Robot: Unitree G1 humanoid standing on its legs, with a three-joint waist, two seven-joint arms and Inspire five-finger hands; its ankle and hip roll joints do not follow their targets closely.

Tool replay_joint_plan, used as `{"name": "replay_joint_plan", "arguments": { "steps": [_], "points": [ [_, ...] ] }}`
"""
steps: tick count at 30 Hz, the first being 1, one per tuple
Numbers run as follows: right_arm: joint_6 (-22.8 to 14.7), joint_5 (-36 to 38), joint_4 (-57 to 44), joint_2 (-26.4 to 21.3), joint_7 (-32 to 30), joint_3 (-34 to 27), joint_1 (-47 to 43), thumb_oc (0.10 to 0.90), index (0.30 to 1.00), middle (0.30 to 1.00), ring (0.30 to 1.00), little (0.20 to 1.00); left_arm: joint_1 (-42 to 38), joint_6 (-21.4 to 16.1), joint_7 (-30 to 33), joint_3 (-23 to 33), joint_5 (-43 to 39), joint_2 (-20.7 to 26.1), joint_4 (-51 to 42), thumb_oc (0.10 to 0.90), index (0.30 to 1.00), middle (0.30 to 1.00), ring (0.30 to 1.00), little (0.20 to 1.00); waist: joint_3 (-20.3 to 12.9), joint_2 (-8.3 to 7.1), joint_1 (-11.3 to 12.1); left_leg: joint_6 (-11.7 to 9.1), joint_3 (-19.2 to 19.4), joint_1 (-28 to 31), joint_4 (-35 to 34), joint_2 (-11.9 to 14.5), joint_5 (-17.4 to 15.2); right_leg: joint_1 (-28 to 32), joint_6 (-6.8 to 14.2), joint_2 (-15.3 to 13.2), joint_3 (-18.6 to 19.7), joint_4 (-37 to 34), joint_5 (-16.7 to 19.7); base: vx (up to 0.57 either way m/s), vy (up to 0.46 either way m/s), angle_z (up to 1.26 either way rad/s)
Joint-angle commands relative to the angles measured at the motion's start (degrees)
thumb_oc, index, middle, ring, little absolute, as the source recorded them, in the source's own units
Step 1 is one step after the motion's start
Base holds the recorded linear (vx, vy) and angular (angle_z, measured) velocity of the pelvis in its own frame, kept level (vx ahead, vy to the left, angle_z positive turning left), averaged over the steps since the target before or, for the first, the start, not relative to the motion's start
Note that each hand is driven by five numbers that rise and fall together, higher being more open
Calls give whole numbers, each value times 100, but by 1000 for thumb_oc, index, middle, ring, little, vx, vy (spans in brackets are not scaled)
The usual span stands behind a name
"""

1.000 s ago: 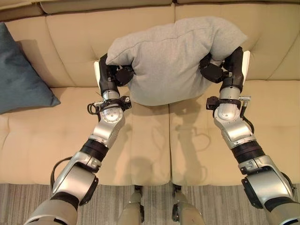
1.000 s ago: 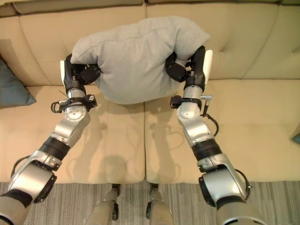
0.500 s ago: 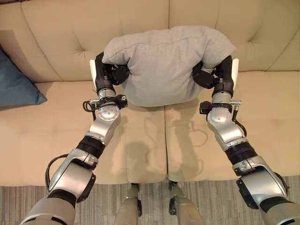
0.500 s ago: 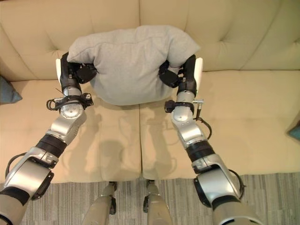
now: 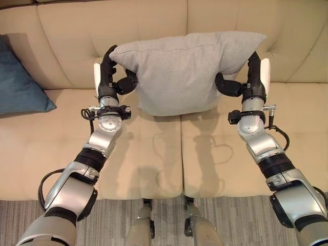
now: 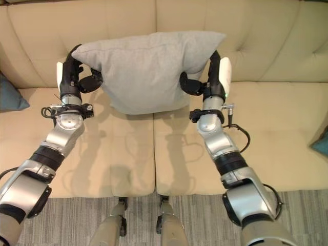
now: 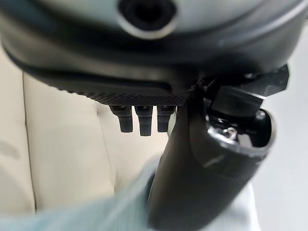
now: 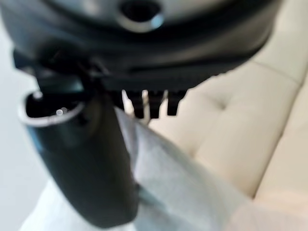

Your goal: Pick up all the scattered cushions and arrange them neatly on the sofa.

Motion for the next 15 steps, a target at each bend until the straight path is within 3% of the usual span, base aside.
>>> {"name": "replay_joint_plan", "arguments": {
  "steps": [1, 9, 15],
  "points": [
    [-282, -373, -117, -509, -199, -167, -876, 800, 900, 900, 900, 900, -285, -435, 62, 313, -21, 286, -100, 800, 900, 900, 900, 900, -510, 61, 52, -105, 92, 199, 4, -34, -603, 259, 381, -33, 143, 116, -749, 0, 0, 0],
    [-1, -442, 513, -967, -46, -108, -771, 800, 900, 900, 900, 900, 533, -564, -10, 989, -420, 717, -222, 800, 900, 900, 900, 900, -726, 75, 169, -89, 108, 358, 4, -56, -665, 441, 389, -30, 109, 30, -780, 5, 0, 1],
    [135, -722, 516, -959, 19, -91, -606, 800, 900, 900, 900, 900, 1243, -676, -147, 1115, -477, 471, -793, 800, 900, 900, 900, 900, -787, 60, 257, -82, 92, 347, 4, -51, -678, 420, 403, -31, 96, 30, -808, 2, 1, 1]
  ]
}}
